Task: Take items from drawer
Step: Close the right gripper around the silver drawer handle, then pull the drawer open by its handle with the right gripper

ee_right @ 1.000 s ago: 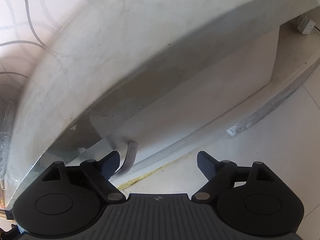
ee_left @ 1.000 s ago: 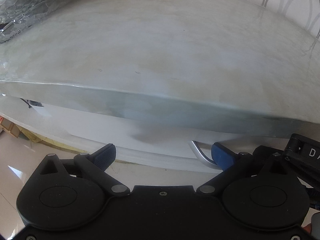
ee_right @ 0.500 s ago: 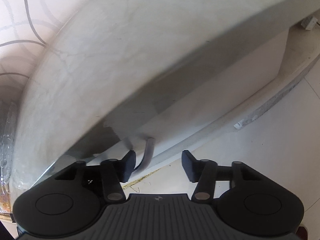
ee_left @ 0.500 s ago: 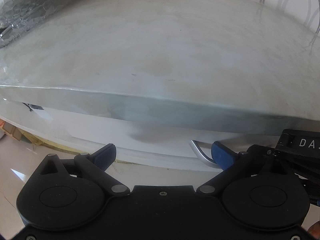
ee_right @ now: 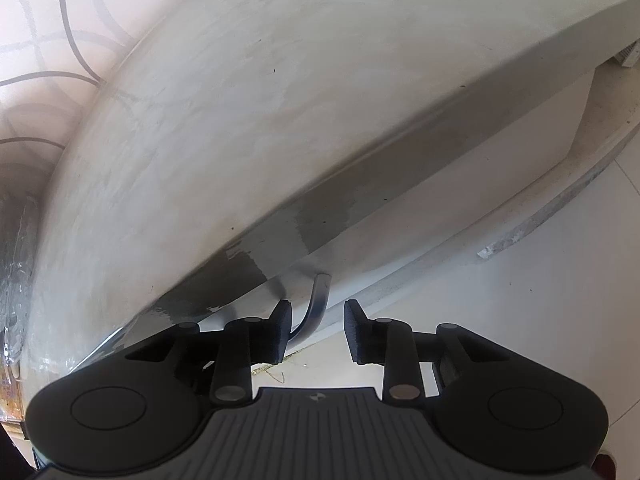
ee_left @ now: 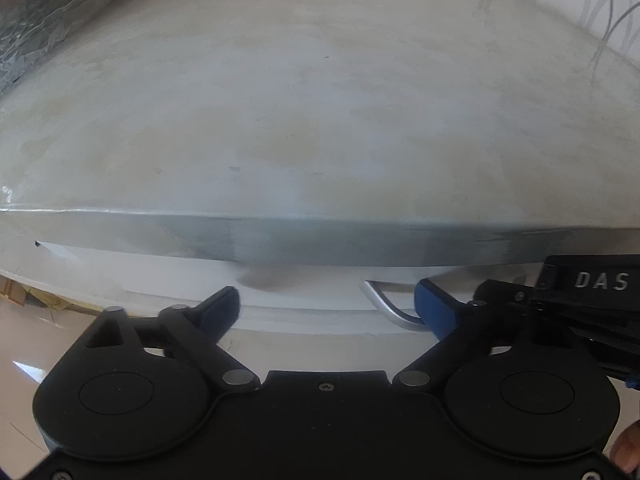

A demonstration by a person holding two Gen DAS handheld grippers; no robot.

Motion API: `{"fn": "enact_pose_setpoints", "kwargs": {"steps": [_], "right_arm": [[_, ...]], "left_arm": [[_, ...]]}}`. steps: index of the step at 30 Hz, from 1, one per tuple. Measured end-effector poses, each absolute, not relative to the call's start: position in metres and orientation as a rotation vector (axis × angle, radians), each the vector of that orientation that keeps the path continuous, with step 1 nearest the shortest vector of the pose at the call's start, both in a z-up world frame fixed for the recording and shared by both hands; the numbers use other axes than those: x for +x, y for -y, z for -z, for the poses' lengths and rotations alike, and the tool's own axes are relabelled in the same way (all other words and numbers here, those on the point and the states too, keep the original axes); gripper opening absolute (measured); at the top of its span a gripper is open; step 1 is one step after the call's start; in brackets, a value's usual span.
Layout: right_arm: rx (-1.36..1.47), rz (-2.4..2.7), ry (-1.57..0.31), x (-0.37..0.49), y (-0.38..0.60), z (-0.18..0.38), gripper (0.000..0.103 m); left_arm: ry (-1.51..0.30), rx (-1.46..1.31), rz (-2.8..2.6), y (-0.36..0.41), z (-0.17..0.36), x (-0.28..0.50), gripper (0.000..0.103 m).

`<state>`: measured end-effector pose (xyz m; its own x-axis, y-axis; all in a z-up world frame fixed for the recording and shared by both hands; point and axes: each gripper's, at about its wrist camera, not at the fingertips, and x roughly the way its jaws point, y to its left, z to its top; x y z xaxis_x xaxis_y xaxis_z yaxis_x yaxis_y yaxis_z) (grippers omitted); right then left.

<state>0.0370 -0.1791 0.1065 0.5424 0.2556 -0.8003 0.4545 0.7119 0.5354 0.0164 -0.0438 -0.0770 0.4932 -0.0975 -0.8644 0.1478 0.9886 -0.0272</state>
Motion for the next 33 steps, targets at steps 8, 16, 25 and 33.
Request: {"fn": "enact_pose_setpoints", "kwargs": {"steps": [8,16,25,33], "right_arm": [[0.772,0.095,-1.028,0.044,0.175,-0.103,0.030],[0.749,0.060,-1.041,0.051,0.168,-0.103,0.037],[0.745,0.049,-1.036,0.048,0.168,-0.098,0.038],[0.739,0.035,-1.079,0.039,0.166,-0.094,0.044]], "left_arm": [[-1.047,0.040,0.200,0.056,0.070,-0.005,0.068],[-1.051,0.017,0.243,0.004,0.085,0.016,0.068],[-1.033,0.042,0.246,0.006,0.086,-0.004,0.069],[-1.078,0.035,0.272,0.000,0.087,-0.034,0.069]]}}
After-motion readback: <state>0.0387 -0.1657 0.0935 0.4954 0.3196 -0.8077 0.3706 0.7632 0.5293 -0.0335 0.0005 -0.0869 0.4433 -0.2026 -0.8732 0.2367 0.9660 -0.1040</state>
